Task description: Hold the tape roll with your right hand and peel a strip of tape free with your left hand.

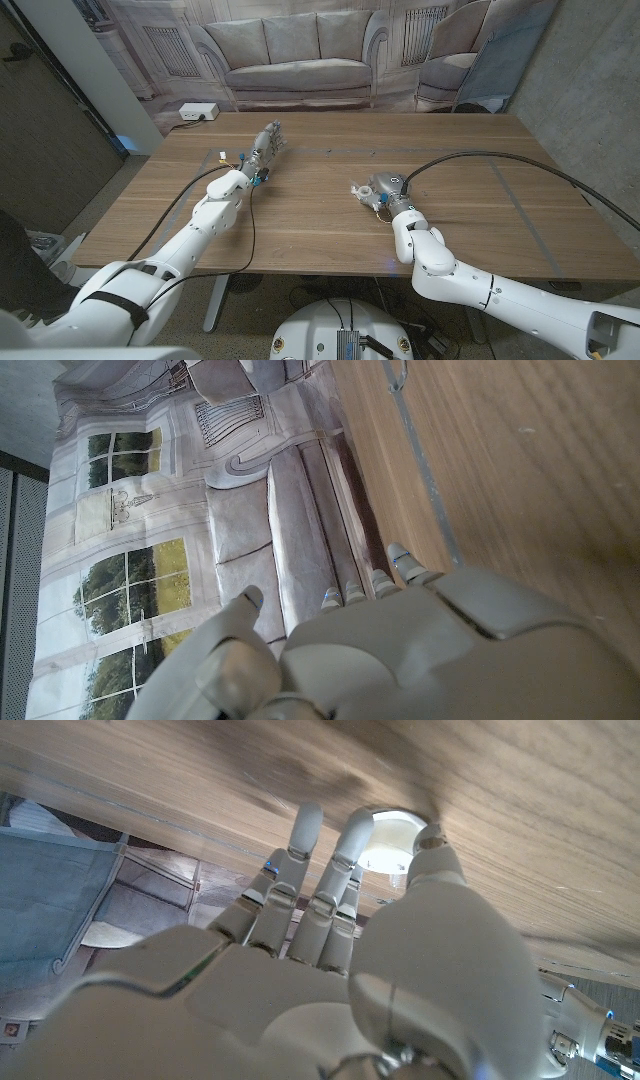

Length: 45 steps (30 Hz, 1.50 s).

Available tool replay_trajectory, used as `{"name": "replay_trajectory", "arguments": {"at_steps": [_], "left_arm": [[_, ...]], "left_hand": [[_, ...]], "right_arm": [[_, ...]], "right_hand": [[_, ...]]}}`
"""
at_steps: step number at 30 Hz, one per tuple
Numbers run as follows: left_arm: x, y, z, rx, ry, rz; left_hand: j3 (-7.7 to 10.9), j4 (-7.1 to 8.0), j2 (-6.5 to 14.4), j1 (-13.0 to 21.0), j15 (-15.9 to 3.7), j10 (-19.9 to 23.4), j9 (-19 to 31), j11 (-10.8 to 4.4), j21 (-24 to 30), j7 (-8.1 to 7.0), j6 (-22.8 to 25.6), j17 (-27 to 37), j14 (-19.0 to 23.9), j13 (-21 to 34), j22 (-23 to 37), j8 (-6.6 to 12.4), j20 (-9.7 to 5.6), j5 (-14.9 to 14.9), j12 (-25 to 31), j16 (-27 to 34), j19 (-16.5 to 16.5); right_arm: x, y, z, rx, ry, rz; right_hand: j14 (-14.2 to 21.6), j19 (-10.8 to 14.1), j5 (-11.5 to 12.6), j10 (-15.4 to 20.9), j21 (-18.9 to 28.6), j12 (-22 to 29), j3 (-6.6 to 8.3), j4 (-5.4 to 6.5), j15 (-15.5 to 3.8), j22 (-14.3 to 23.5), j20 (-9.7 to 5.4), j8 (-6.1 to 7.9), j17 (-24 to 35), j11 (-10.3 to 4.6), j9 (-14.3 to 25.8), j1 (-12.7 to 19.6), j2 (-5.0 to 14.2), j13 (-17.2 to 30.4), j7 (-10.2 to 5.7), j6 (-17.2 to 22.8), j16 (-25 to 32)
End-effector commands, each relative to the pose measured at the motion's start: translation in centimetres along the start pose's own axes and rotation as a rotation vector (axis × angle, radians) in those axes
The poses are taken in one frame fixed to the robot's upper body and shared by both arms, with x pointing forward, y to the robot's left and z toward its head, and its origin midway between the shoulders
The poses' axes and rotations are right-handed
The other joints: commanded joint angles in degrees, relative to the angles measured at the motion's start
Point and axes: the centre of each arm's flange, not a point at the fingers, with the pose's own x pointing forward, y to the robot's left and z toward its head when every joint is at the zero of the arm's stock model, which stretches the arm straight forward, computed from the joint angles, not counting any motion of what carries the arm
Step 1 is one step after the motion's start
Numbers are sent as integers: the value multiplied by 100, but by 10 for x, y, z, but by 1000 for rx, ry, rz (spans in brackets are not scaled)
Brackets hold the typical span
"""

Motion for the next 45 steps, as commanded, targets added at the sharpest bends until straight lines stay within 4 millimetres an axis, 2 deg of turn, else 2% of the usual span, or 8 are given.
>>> {"name": "replay_trajectory", "arguments": {"at_steps": [1, 5, 16, 26, 33, 37, 38, 45], "left_arm": [[2, -2, 1, 3, 1, -7], [2, -3, 1, 0, 0, -8], [2, -7, 2, 0, -3, -18], [5, -18, 15, 23, -31, -67], [7, -22, 25, 73, -40, -85], [8, -26, 31, 110, -37, -105], [8, -26, 32, 106, -43, -106], [9, -32, 46, 202, -46, -142]], "left_hand": [[-7, 10, 144, -32, 24, -480, 29, 43, -13, -27, -533, 21, -529, 20, 24, -31, 12, 2, -1, -10, -370], [-9, 10, 143, -34, 23, -480, 29, 47, -16, -30, -530, 21, -529, 20, 24, -29, 11, 1, -1, -10, -370], [-13, 11, 144, -39, 22, -482, 29, 40, -27, -26, -531, 20, -534, 20, 26, -30, 7, 0, -1, -10, -363], [-18, -16, 115, -19, 18, -470, 28, 9, -40, -73, -522, 16, -535, 19, 25, -27, -35, -4, 4, -13, -366], [-17, -240, -69, 219, 57, -267, 23, 39, -44, -36, -321, -8, -435, 20, 15, 41, 29, -37, 71, -1, -241], [18, -494, -187, 555, 178, 28, 25, 102, -100, -57, 80, -8, -224, 30, 18, 140, 92, -100, 144, 43, -223], [33, -583, -217, 674, 204, 109, 27, 109, -101, -47, 163, -6, -152, 34, 22, 150, 176, -126, 161, 55, -176], [188, -1016, -215, 1321, 264, 586, 39, 133, -124, -44, 644, 24, 369, 55, 38, 219, 401, -308, 255, 157, 12]], "right_arm": [[-2, -2, -2, 6, -6, -65], [-4, -3, -4, 11, -8, -100], [-8, -5, -7, 40, -1, -186], [-10, -8, -10, 60, 1, -264], [-13, -10, -12, 70, -2, -339], [-14, -11, -13, 73, -6, -380], [-14, -11, -14, 70, -5, -387], [-16, -13, -14, 71, -22, -423]], "right_hand": [[98, 81, -30, 125, 74, 105, 8, -15, -858, 48, -204, 375, 24, -3, 355, 468, 335, 96, -454, 1863, 92], [115, 95, -43, 94, 112, 129, 9, -17, -859, 73, -239, 384, 9, -20, 367, 542, 363, 141, -439, 1872, 105], [182, 167, -74, 180, 217, 127, -4, -5, -863, 128, -196, 421, -29, 65, 399, 658, 411, 51, -371, 1918, 144], [256, 214, -115, 268, 313, 152, -43, 25, -854, 178, -162, 452, -60, 135, 409, 705, 429, 8, -330, 1976, 198], [291, 209, -144, 295, 366, 170, -65, 35, -855, 212, -145, 473, -87, 154, 433, 742, 440, 3, -308, 1988, 225], [299, 213, -155, 314, 391, 184, -73, 34, -857, 225, -150, 482, -100, 149, 442, 763, 440, 6, -311, 1996, 231], [301, 214, -158, 305, 397, 186, -76, 35, -855, 228, -151, 483, -104, 151, 445, 765, 439, 14, -310, 1993, 233], [301, 223, -172, 315, 436, 197, -92, 42, -855, 247, -157, 491, -132, 160, 453, 780, 437, 15, -308, 1997, 230]]}}
